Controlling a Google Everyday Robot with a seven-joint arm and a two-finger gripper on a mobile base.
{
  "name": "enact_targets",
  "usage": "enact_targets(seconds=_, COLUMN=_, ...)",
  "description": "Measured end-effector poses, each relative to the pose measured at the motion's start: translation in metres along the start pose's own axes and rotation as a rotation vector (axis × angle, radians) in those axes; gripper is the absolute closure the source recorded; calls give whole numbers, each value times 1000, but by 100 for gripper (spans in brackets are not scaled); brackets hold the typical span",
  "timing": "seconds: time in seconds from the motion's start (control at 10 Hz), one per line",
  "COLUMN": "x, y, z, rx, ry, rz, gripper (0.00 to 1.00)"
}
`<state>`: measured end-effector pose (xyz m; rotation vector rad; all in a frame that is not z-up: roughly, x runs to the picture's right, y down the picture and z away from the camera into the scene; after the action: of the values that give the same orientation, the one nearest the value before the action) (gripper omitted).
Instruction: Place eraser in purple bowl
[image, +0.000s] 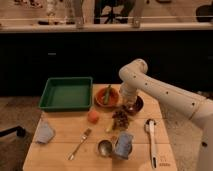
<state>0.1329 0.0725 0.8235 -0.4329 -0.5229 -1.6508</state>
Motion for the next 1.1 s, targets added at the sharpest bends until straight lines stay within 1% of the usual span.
enact_targets(seconds=0.6, x=10, y=17, z=12, rx=11, ry=-15, rz=34, gripper=100)
enact_targets(seconds=1.1, x=15, y=32, z=17, rx=23, ry=-16, rz=54, gripper=100)
